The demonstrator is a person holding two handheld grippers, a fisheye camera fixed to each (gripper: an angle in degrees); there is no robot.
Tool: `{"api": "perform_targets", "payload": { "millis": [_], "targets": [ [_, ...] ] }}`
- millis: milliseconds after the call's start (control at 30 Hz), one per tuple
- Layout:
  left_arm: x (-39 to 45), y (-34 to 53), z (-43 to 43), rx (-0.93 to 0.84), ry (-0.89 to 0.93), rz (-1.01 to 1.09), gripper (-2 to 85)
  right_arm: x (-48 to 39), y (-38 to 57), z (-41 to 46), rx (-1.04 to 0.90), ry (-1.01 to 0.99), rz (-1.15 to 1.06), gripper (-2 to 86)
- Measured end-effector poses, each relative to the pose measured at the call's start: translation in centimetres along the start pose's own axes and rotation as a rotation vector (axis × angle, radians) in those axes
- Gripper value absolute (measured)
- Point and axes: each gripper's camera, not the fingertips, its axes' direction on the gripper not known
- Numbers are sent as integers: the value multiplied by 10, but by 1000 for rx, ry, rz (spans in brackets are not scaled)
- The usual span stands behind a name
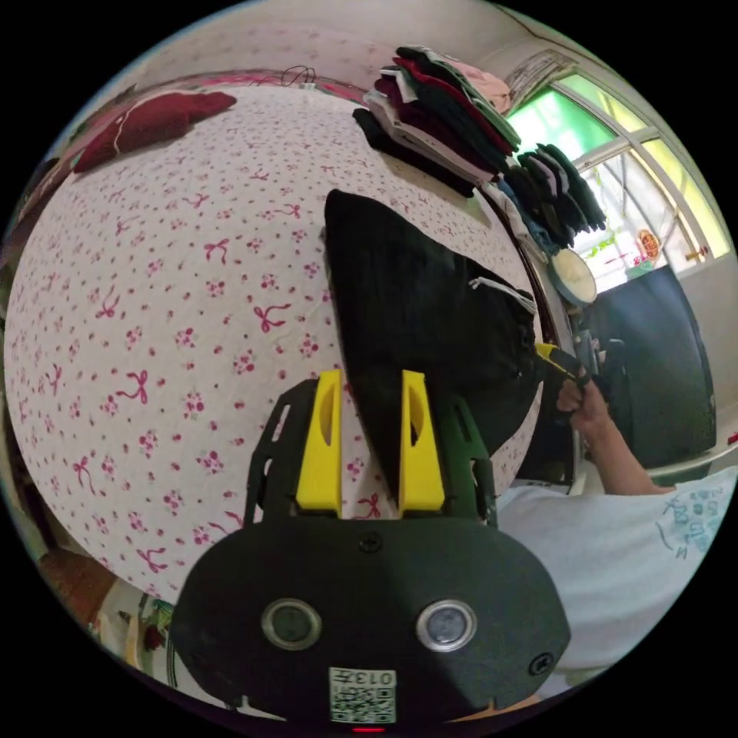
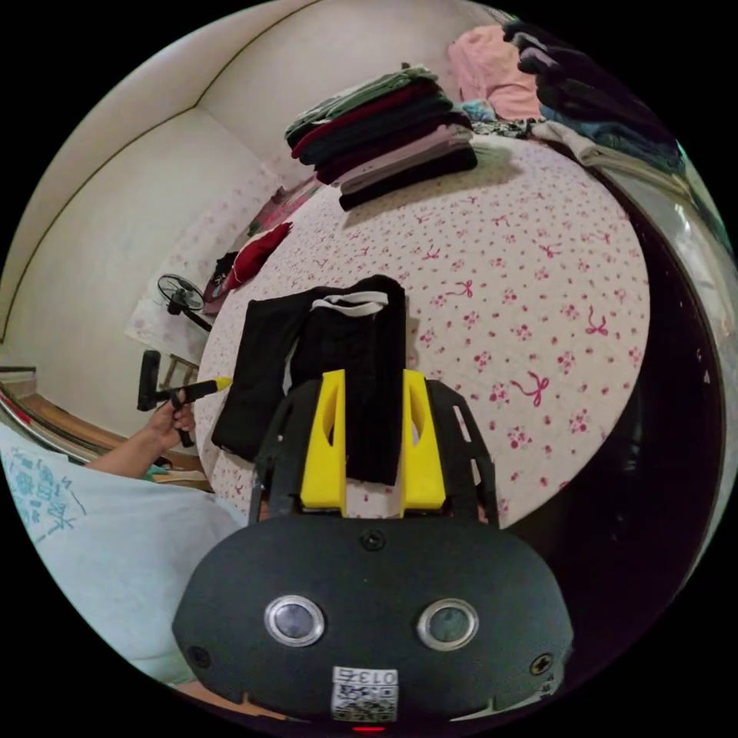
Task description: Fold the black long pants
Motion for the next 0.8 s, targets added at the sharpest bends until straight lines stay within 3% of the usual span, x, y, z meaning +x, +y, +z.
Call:
{"api": "perform_targets", "payload": {
  "millis": [233, 400, 567, 700, 800],
  "targets": [
    [-1, -27, 6, -67, -2, 38, 24, 25, -15, 17, -51, -56, 31, 78],
    [20, -45, -5, -18, -39, 152, 28, 24, -29, 7, -41, -20, -67, 81],
    [-5, -57, -3, -18, -15, 56, 83, 48, -43, 10, -51, -41, 8, 118],
    [-17, -75, 6, -47, 54, 18, 44, 55, -62, 17, -87, -109, 39, 108],
    [-11, -91, 11, -88, 13, 22, 21, 49, -76, 18, -104, -51, 28, 83]
  ]
}}
